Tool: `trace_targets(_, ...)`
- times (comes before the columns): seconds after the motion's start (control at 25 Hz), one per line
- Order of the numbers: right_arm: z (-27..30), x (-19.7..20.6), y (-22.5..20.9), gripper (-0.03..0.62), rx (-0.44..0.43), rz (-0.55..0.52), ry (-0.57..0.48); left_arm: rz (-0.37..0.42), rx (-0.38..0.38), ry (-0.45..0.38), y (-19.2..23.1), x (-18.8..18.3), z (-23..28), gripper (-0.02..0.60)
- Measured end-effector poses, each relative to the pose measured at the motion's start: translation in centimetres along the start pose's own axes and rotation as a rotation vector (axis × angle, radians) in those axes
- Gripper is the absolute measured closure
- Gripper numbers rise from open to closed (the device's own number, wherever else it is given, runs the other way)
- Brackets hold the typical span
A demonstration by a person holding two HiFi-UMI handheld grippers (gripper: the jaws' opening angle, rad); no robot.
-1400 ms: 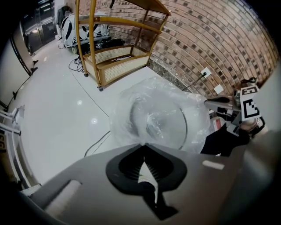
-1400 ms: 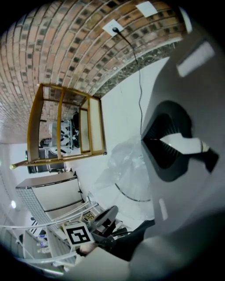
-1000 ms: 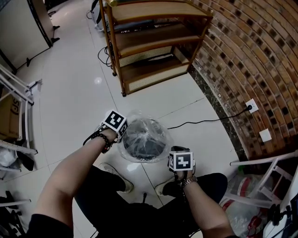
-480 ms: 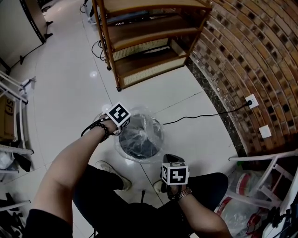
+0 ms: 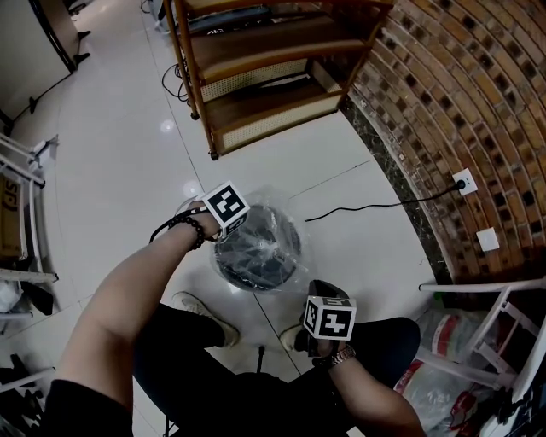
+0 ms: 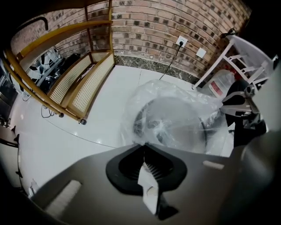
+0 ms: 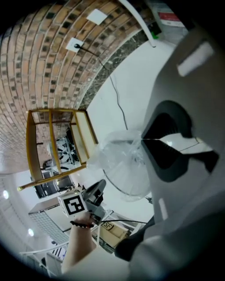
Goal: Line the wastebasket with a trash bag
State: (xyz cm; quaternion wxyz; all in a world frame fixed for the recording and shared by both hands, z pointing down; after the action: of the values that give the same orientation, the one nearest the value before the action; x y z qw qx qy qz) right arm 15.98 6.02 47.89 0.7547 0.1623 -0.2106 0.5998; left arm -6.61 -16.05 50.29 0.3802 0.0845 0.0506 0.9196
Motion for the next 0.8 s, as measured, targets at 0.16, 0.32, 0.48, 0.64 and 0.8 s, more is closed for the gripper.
trace_targets(0.16, 1.7, 0.3, -0.8, 0.555, 0.001, 0.038, 0.026, -0.001, 0.01, 0.005, 0.4, -0.1, 0.6, 0.577)
trace_targets(0.32, 2.9, -0.1, -1.5, 0.52, 0.016, 0.057, 0.022, -0.019, 0.019, 0.007, 0.8, -0.2, 1.2, 0.572)
trace_targets(0.48, 4.1, -0.7, -2.4, 0.519, 0.044, 0.064, 0.034, -0.029, 0.055, -0.008, 0.7, -0.7, 2.0, 0.569)
trace_targets(0.64, 5.3, -1.3, -3.2, 0.519, 0.05, 0.083, 0.045, -0.04, 0.082, -0.006, 0.9, -0.9, 2.7, 0.566)
trace_targets(0.8, 5.7, -3.0, -3.0, 0.486, 0.008, 0.053, -0.019, -0.055, 0.109, -0.005, 1.0, -0.9, 2.5, 0.565)
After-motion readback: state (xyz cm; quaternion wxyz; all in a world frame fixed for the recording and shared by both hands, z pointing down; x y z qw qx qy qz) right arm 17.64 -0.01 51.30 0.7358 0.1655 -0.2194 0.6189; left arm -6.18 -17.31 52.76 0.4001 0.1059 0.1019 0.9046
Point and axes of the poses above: the fingertips, and each gripper's own axes: z forward along the fingers, y to its left, x out of its underside, the point moved 9 cm from there along -z, backward along the fingers, and after that the axes turned 14 degrees about -z, right-handed, at the moved point
